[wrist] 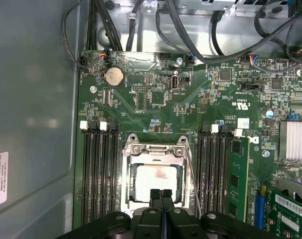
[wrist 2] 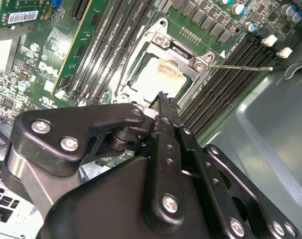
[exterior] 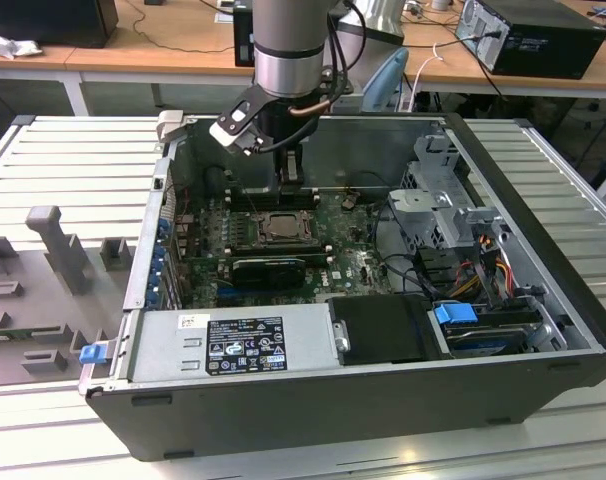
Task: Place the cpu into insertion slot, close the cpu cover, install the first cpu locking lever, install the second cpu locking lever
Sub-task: 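Install the first cpu locking lever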
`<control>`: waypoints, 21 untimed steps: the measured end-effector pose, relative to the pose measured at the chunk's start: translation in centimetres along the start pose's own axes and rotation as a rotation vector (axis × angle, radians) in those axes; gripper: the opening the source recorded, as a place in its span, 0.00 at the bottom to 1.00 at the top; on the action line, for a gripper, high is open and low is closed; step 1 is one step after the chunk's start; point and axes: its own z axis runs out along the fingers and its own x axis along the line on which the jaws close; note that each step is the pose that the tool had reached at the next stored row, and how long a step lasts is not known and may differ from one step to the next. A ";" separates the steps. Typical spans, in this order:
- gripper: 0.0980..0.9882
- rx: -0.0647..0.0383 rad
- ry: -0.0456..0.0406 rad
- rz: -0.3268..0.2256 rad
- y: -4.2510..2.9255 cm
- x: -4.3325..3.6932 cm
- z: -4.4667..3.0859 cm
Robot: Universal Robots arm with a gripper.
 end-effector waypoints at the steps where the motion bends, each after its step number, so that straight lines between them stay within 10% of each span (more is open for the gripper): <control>1: 0.01 0.000 -0.0002 0.000 0.00 0.00 -0.03; 13: 0.01 0.000 -0.0038 -0.001 0.03 0.01 -0.75; 21: 0.01 0.001 -0.0001 -0.129 0.02 0.01 -0.75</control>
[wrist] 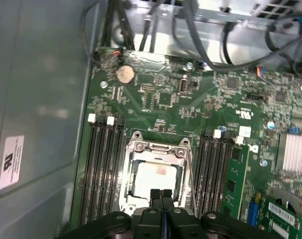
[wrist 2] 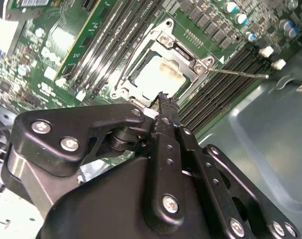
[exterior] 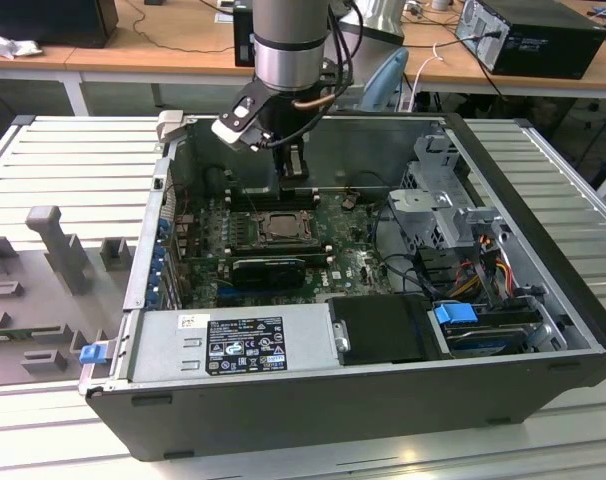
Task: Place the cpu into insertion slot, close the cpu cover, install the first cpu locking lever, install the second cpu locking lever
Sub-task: 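Install the first cpu locking lever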
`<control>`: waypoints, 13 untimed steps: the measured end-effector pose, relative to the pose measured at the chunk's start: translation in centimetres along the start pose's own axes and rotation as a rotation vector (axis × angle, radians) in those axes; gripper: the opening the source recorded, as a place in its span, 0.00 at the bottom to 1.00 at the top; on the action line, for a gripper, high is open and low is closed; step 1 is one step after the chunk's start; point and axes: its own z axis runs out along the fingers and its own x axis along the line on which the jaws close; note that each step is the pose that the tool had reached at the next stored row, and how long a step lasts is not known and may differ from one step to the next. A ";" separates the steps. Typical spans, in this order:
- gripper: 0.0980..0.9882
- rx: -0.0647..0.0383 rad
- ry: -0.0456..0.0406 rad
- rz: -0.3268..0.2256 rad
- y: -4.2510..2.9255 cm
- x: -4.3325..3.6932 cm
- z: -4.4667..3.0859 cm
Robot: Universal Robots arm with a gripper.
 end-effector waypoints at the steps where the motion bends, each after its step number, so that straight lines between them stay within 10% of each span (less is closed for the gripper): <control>1: 0.01 0.000 0.0010 -0.034 0.00 0.00 0.01; 13: 0.01 0.001 0.0080 -0.268 0.00 0.00 0.08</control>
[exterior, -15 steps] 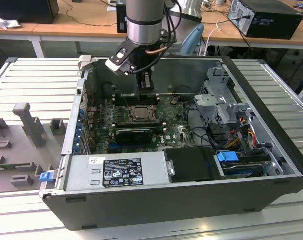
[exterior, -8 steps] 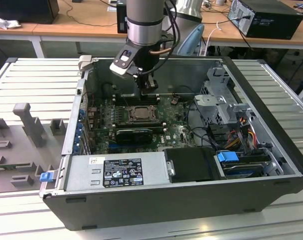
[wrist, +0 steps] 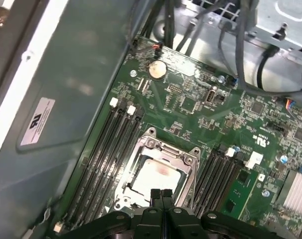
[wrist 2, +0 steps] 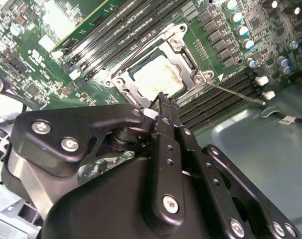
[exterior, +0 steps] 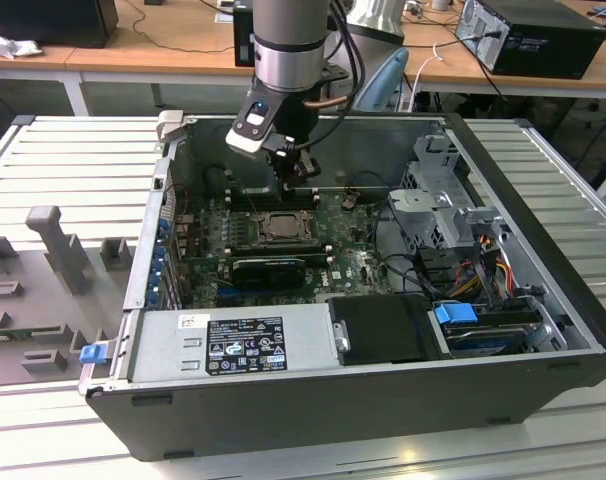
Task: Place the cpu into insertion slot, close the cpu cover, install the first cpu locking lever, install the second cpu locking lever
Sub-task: 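Install the first cpu locking lever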
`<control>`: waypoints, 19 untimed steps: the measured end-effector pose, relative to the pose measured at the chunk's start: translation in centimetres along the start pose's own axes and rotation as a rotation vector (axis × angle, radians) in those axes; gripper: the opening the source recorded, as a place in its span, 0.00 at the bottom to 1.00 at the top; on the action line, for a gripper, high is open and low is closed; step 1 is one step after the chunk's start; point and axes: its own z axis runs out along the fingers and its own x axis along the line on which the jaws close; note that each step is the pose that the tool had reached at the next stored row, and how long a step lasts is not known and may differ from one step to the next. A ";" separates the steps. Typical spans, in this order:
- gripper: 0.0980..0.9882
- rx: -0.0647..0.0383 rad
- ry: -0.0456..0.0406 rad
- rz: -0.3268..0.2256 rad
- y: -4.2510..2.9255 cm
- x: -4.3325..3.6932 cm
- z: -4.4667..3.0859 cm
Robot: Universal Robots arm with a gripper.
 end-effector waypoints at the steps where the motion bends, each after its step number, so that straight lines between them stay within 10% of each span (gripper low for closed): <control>1: 0.01 0.000 0.0002 -0.008 0.00 0.00 0.00; 19: 0.01 0.001 0.0054 -0.180 0.00 0.00 0.00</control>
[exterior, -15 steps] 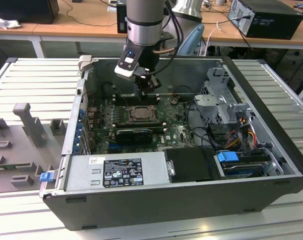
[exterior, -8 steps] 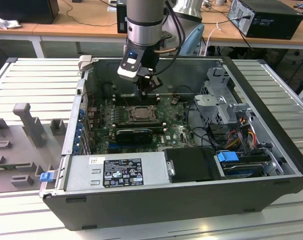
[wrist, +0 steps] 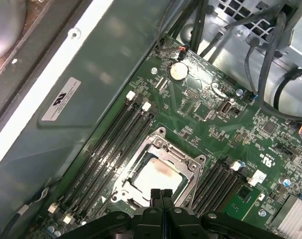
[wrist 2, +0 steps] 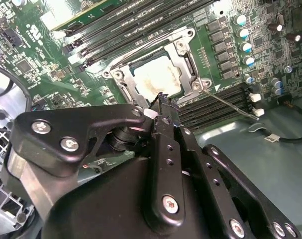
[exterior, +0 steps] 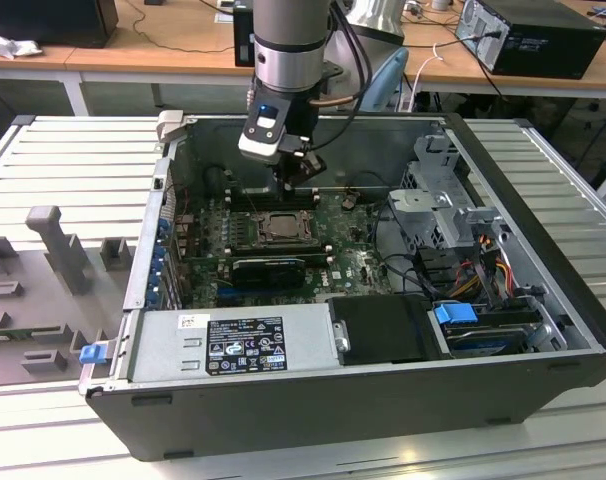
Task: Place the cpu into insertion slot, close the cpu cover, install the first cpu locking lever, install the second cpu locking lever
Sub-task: 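Install the first cpu locking lever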
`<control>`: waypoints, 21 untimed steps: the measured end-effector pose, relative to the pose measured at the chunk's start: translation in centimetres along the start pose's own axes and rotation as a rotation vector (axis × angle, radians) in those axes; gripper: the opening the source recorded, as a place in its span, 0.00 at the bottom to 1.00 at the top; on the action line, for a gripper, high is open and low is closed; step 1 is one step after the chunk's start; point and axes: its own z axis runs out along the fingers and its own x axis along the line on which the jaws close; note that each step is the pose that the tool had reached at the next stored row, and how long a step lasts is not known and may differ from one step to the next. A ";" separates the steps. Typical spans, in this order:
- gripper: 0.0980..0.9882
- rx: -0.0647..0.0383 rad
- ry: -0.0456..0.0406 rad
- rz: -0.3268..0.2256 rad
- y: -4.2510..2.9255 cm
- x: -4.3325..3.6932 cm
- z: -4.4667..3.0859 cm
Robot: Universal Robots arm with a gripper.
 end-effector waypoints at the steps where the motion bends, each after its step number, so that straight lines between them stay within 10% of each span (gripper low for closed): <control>1: 0.01 0.000 0.0002 -0.008 0.00 0.00 0.00; 21: 0.01 0.000 0.0055 -0.185 0.00 0.00 0.00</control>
